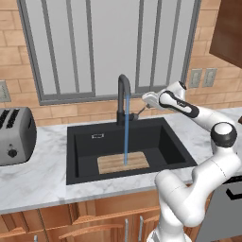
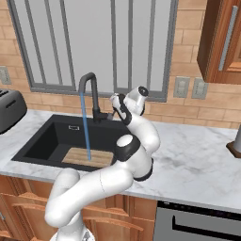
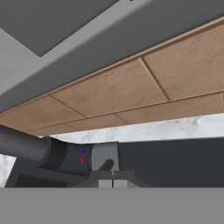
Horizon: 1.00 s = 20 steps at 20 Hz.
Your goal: Turn on the sink faucet with hot water and rinse the cutting board for ten seconds, then turn off the faucet. Push the cutting board to reach the water if necessary.
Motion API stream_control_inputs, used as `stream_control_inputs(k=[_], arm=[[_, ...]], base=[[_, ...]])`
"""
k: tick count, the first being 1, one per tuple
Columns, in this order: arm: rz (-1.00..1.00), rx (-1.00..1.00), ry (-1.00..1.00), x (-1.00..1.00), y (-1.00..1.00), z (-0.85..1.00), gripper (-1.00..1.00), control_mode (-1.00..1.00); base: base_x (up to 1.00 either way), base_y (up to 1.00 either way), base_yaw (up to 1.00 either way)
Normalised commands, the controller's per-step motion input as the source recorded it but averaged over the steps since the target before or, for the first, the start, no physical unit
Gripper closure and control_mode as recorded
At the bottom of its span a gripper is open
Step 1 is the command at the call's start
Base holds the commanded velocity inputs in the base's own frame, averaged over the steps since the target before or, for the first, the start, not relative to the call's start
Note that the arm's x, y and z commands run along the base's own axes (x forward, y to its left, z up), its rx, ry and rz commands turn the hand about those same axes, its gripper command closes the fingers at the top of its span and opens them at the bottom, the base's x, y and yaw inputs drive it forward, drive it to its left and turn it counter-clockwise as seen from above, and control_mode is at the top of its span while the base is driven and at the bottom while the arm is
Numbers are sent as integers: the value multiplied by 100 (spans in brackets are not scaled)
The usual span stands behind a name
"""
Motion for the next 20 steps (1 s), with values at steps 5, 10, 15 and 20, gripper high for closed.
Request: stream_control_inputs(k=[5,10,15,20], arm=[[0,0,0,0,0,0,100,-100],[0,0,0,0,0,0,100,-100],[0,0,0,0,0,0,100,-100],[0,0,0,0,0,0,100,-100]], base=[[0,0,0],[0,0,0],[0,0,0],[0,0,0]])
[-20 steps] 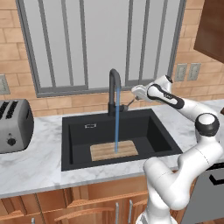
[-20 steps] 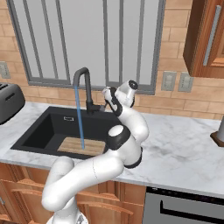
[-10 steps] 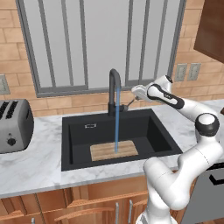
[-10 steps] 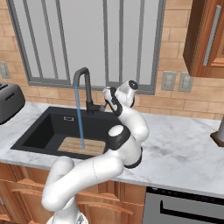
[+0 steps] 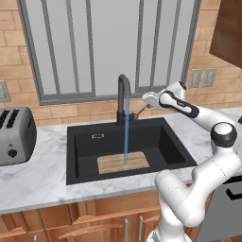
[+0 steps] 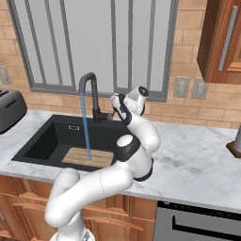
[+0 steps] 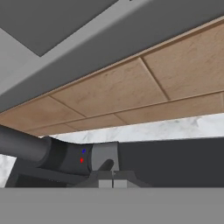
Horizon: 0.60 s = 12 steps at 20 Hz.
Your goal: Turn on the sink faucet with hot water and rinse the cutting board for ten seconds, then turn off the faucet. Push the cutting board to reach the water if necessary.
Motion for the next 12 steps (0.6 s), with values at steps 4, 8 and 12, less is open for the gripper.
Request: stream_control_inputs(k=[4,8,12], arm=[[0,0,0,0,0,0,100,-100],[0,0,0,0,0,0,100,-100],[0,0,0,0,0,0,100,-100]], base=[[0,0,0],[0,0,0],[0,0,0]])
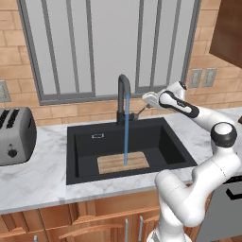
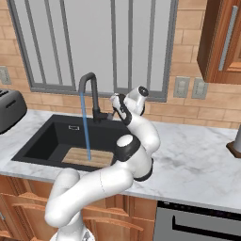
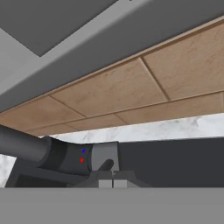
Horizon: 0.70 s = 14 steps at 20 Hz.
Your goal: Turn on the sink faucet with hot water and rinse the cutting board for ten seconds, then turn off the faucet. Push the cutting board to reach the water if necessary.
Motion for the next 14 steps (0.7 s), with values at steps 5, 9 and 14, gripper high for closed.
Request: stream_control_inputs(k=[5,9,14], arm=[[0,0,0,0,0,0,100,-100],[0,0,0,0,0,0,100,-100],[0,0,0,0,0,0,100,-100]], base=[[0,0,0],[0,0,0],[0,0,0]])
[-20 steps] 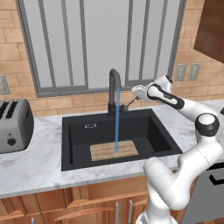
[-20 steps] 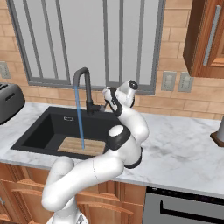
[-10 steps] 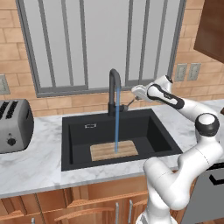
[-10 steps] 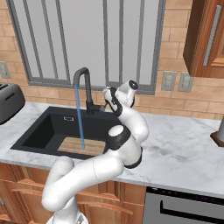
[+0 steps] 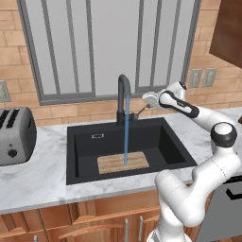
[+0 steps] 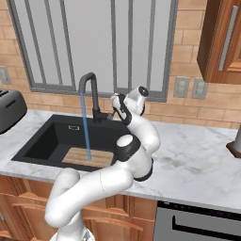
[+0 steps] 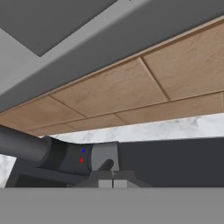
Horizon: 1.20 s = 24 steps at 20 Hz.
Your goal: Turn on the sink faucet with hot water and rinse the cutting board for ten seconds, then turn off the faucet. Push the cutting board to reach the water if necessary.
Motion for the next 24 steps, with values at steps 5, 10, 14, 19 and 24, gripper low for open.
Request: stream_control_inputs(k=[5,10,14,19,24], arm=[[0,0,0,0,0,0,100,-100],[0,0,0,0,0,0,100,-100],[0,0,0,0,0,0,100,-100],[0,0,0,0,0,0,100,-100],[0,0,0,0,0,0,100,-100]], base=[[0,0,0],[0,0,0],[0,0,0],[0,0,0],[0,0,0]])
